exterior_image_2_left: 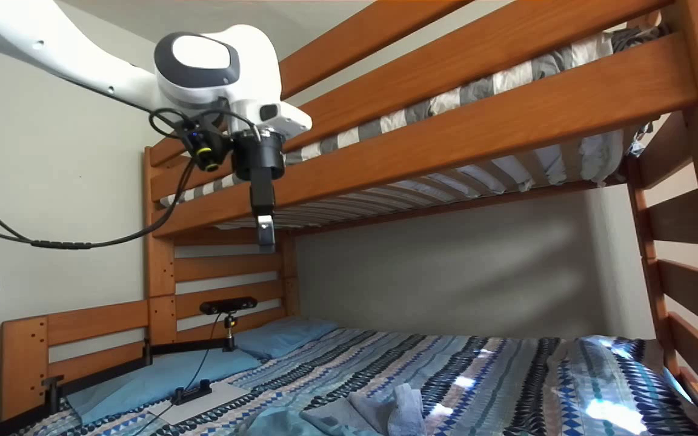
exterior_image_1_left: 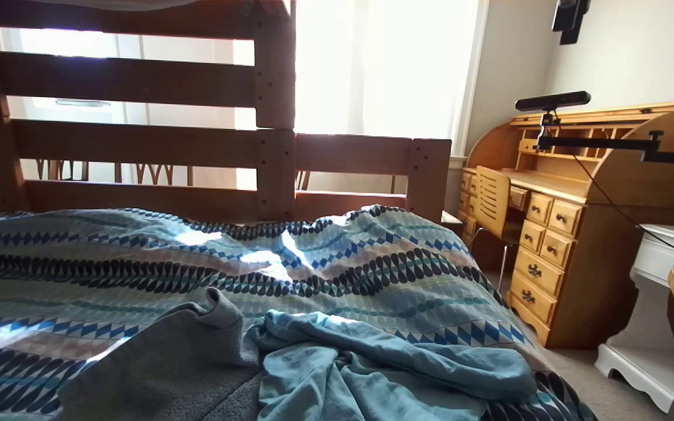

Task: Move the blue pillow case to the right and fold it in half then place the remote control on the pillow case.

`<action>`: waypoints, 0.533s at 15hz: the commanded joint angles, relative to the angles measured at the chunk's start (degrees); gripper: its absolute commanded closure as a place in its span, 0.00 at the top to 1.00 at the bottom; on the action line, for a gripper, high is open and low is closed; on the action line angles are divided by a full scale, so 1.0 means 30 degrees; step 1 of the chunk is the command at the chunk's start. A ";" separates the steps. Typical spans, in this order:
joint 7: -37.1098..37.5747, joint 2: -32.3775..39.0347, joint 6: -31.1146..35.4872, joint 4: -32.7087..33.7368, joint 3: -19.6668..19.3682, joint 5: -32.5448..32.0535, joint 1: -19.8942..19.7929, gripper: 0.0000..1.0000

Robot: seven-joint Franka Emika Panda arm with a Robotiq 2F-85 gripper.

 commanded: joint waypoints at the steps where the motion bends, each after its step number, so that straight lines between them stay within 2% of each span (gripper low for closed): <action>1: -0.1774 0.2007 0.2450 -0.0638 0.0198 0.1074 0.1868 1.00; 6: -0.4490 0.5793 0.6341 -0.1154 0.0258 0.1584 0.3450 1.00; 7: -0.3122 0.4324 0.5175 -0.1231 0.0382 0.0983 0.3141 1.00; 8: -0.3518 0.5039 0.5726 -0.1252 0.0392 0.1005 0.3268 1.00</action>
